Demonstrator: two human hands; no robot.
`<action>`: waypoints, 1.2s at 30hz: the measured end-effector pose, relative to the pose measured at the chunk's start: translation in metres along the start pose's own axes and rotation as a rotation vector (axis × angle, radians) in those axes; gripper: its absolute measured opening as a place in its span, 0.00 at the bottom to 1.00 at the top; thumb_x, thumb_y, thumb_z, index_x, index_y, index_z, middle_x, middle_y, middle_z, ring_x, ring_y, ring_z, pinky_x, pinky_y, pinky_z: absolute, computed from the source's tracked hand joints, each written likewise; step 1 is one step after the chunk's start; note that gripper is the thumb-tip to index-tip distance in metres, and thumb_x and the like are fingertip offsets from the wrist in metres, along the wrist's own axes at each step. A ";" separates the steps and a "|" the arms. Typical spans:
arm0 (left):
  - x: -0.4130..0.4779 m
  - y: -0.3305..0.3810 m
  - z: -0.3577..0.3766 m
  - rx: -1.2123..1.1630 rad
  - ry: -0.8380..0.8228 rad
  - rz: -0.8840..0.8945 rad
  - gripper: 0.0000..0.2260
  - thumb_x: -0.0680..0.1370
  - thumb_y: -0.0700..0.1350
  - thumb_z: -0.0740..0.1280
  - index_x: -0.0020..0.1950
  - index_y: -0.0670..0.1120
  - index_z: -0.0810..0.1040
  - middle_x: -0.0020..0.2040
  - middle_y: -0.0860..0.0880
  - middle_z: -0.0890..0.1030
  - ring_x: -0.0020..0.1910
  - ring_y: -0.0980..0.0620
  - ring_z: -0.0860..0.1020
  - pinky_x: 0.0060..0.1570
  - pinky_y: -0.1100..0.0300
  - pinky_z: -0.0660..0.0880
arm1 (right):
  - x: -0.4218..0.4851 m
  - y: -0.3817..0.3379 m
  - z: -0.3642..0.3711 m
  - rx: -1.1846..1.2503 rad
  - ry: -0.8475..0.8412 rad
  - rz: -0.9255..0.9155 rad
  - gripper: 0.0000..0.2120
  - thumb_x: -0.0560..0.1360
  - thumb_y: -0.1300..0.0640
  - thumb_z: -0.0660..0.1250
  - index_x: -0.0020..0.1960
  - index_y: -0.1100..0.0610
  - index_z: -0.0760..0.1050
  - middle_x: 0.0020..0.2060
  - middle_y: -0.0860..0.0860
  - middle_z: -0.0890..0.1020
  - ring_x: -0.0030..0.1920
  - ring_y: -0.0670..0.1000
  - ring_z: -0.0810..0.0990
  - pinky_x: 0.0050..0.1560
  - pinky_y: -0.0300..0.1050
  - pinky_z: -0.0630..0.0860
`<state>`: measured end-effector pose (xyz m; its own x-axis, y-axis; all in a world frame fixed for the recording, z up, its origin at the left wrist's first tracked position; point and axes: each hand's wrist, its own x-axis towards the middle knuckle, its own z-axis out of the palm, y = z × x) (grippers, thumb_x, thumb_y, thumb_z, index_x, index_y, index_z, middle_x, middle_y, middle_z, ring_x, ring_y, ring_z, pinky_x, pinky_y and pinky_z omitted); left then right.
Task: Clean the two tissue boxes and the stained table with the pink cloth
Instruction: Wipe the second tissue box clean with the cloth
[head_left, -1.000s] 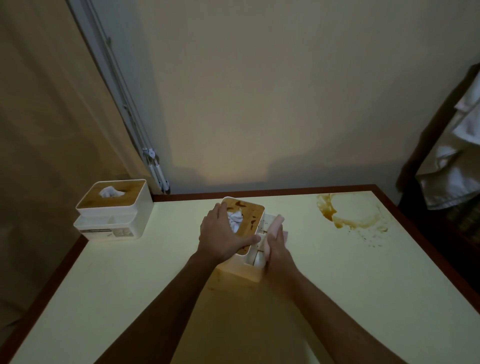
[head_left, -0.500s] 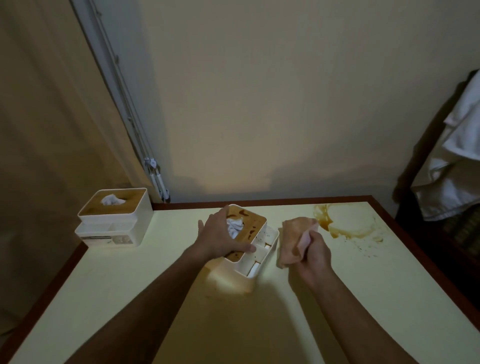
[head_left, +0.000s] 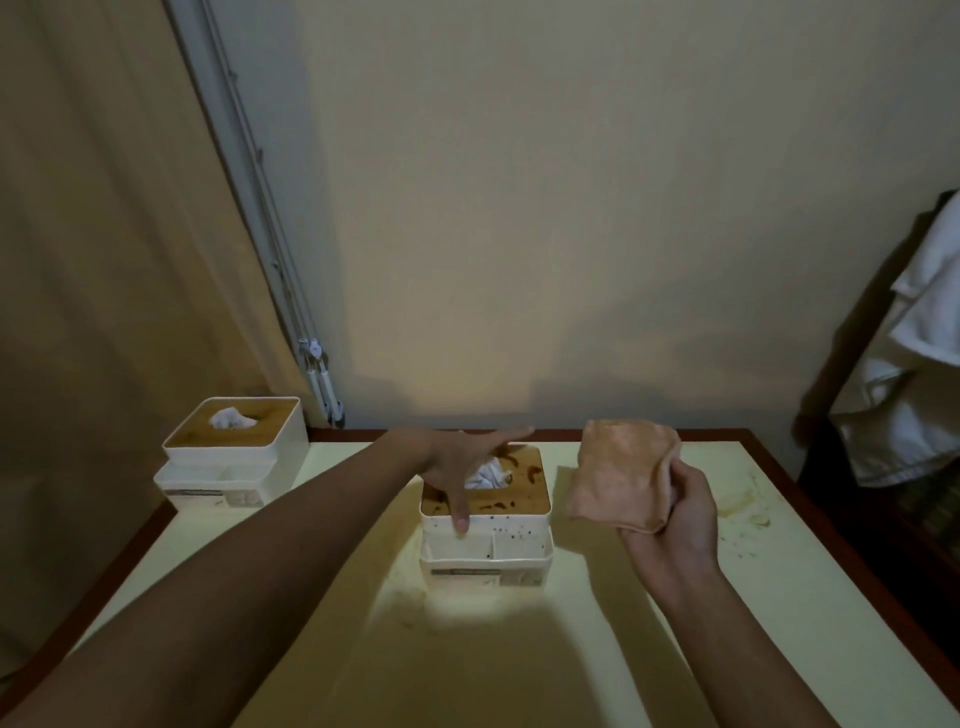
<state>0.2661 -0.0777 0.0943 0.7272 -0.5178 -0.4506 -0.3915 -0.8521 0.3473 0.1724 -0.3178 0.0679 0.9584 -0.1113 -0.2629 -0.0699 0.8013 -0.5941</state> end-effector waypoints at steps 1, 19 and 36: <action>0.001 0.001 0.000 0.037 0.015 0.021 0.62 0.62 0.46 0.83 0.79 0.61 0.40 0.80 0.51 0.55 0.77 0.46 0.55 0.72 0.49 0.60 | -0.001 0.001 0.000 0.026 -0.012 0.007 0.17 0.83 0.51 0.57 0.65 0.56 0.77 0.53 0.53 0.84 0.51 0.51 0.84 0.47 0.44 0.82; -0.123 0.078 0.037 -1.178 0.744 0.053 0.18 0.79 0.54 0.66 0.52 0.39 0.82 0.45 0.44 0.84 0.43 0.49 0.79 0.42 0.58 0.74 | -0.086 -0.021 0.092 -0.592 -0.437 -0.142 0.12 0.83 0.61 0.59 0.55 0.62 0.80 0.45 0.56 0.87 0.45 0.50 0.86 0.42 0.42 0.80; -0.203 0.071 0.023 -0.977 0.944 0.055 0.21 0.69 0.43 0.79 0.57 0.47 0.74 0.37 0.45 0.84 0.42 0.50 0.83 0.51 0.55 0.77 | -0.119 -0.033 0.093 -1.080 -0.342 -0.342 0.29 0.70 0.63 0.78 0.65 0.47 0.70 0.38 0.57 0.81 0.48 0.61 0.85 0.47 0.46 0.84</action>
<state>0.0774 -0.0343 0.1911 0.9839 0.0361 0.1751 -0.1626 -0.2265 0.9603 0.0869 -0.2766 0.1896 0.9855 0.0709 0.1539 0.1639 -0.1694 -0.9718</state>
